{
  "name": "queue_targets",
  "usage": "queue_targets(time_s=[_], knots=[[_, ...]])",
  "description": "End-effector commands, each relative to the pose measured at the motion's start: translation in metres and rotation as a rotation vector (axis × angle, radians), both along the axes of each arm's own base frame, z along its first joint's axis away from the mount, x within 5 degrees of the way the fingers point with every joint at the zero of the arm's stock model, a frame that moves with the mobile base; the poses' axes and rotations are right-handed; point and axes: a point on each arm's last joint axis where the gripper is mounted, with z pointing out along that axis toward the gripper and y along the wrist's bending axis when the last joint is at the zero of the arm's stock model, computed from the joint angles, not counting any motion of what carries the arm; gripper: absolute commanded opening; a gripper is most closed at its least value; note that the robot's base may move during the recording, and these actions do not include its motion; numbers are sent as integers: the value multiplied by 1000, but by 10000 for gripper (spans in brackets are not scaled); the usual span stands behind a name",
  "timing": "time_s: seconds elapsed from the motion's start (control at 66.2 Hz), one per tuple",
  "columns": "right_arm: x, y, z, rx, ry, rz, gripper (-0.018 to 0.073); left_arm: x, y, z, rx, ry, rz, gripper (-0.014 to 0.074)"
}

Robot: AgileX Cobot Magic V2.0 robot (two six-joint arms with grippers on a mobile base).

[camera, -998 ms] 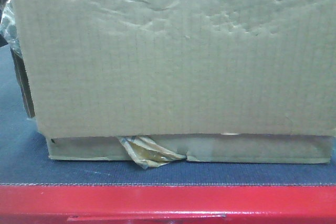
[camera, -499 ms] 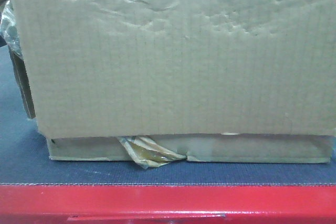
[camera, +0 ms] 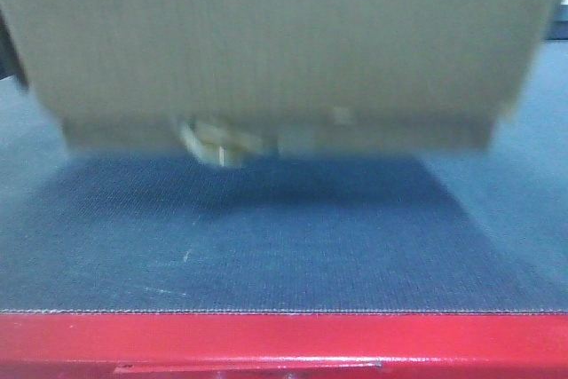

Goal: Stack two boxes on right shelf middle
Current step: 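Lift the two stacked boxes off the bench with both grippers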

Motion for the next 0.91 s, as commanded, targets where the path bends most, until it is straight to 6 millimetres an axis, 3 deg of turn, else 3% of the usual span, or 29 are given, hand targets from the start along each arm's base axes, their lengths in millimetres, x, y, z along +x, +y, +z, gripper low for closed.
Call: queue_targets(time_s=[0.0,0.212,0.317,0.892], knots=[[-7,-8,41,-21,-212,-19,-158,-6,9,32,15,-144,24,-111],[-10,-11,80,-9,-409,-15,-158,-9,11,69,-10,-376,-20,-111],[-12,-11,91,7,-463,-12,-158,-11,11,76,-25,-430,-37,-111],[-12,-12,90,67,-438,-64,-158,-10,16,80,32,-463,-22,-111]])
